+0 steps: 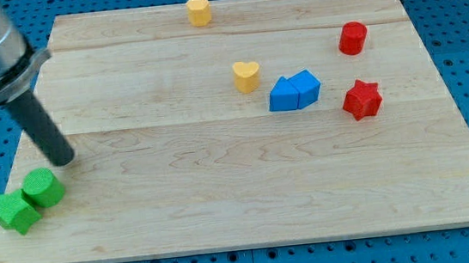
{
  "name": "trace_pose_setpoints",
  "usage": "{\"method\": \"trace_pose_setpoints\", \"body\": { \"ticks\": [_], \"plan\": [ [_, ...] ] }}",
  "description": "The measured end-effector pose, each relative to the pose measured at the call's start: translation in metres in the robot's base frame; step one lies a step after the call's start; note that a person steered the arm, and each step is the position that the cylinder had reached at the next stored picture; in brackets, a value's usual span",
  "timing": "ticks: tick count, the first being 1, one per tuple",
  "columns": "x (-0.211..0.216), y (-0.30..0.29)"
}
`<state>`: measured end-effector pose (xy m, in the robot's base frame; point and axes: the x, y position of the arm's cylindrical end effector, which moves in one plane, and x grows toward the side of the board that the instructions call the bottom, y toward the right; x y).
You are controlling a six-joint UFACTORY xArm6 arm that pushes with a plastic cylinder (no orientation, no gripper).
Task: Push the yellow heart into the green circle
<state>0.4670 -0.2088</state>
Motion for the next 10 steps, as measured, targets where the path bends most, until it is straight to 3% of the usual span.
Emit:
{"method": "trace_pose_setpoints", "body": {
  "ticks": [1,3,4,5,6,8,10],
  "plan": [
    [-0.064,0.068],
    [-0.147,0.207],
    [-0.132,0.257],
    [-0.067,0.257],
    [-0.034,0.226],
    [-0.069,0.270],
    [-0.092,0.221]
  ]
}}
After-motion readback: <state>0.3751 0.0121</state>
